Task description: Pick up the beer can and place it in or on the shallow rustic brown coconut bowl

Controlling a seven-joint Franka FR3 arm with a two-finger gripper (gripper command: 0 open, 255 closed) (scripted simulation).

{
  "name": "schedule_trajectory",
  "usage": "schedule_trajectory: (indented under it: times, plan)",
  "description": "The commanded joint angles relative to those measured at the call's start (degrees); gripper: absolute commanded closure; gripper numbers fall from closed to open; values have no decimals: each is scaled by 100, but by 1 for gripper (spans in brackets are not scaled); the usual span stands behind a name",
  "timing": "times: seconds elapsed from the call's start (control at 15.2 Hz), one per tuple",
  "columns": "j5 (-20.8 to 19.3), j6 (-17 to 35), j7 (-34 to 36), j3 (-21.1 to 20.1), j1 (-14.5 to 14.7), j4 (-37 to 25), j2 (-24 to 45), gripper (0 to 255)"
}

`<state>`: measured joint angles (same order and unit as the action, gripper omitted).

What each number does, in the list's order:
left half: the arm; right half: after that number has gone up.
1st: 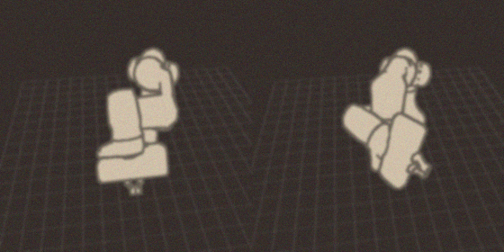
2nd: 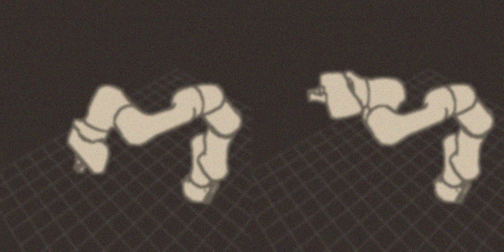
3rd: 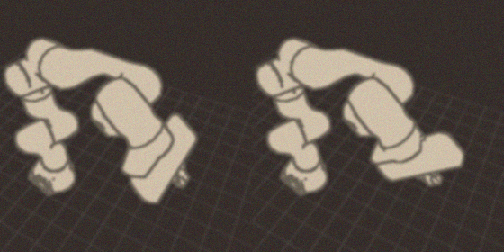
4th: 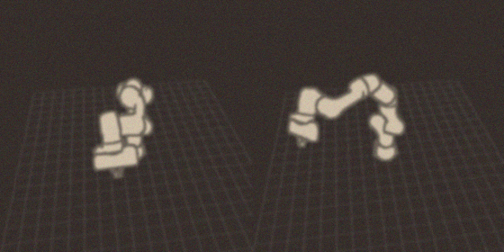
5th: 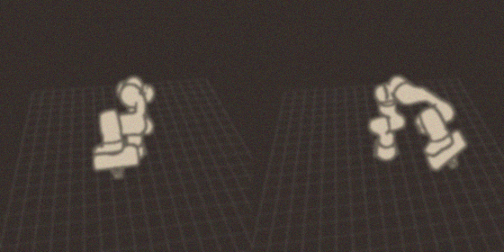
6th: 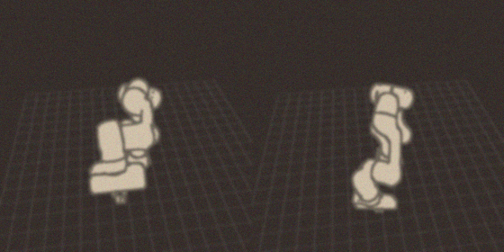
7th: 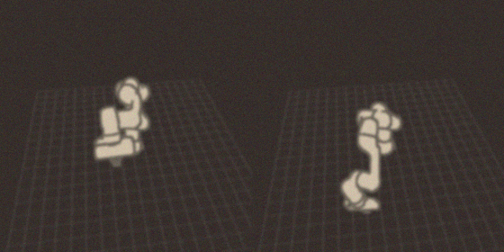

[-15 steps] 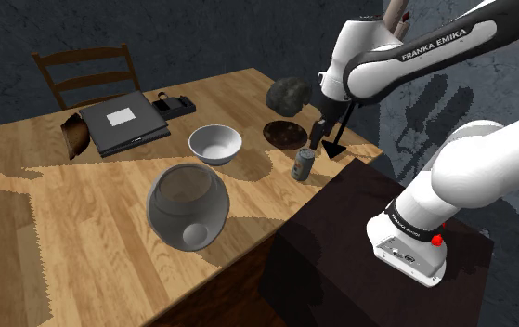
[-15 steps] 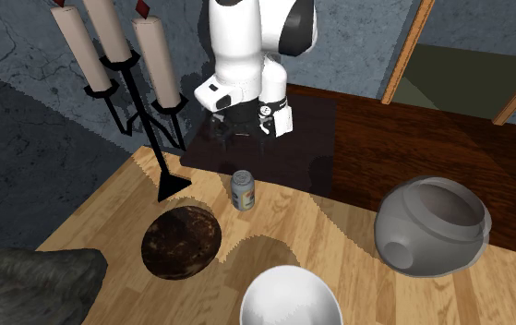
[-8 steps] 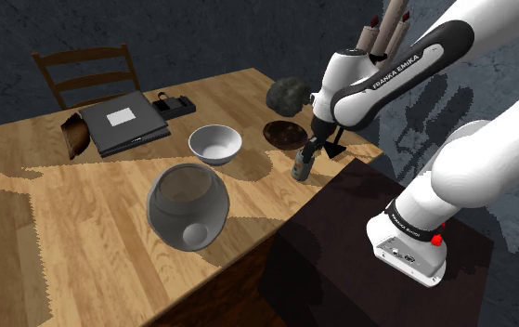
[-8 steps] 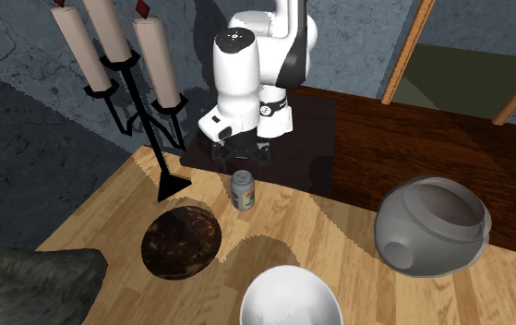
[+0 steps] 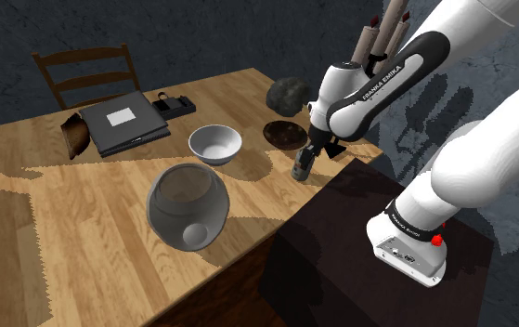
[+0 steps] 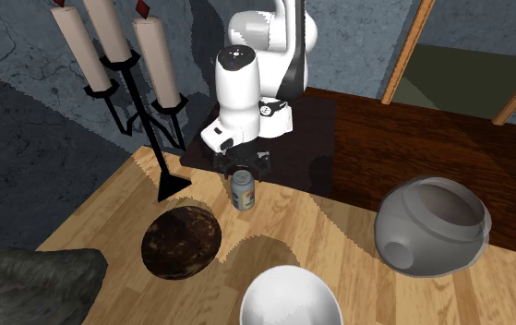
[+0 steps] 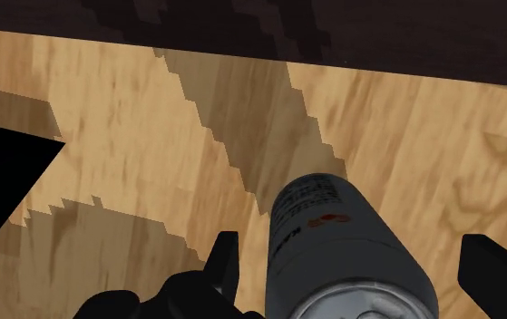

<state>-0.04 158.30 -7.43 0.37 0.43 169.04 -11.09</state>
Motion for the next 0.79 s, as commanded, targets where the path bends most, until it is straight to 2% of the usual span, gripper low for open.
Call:
schedule_trajectory:
  times: [0.0, 0.2, 0.26, 0.73]
  plan:
    - [-1, 13, -3, 2, -1, 2, 8, 0]
    - [-1, 11, -2, 2, -1, 2, 7, 0]
    - [-1, 11, -2, 2, -1, 2, 7, 255]
    - [0, 11, -3, 2, -1, 4, 6, 255]
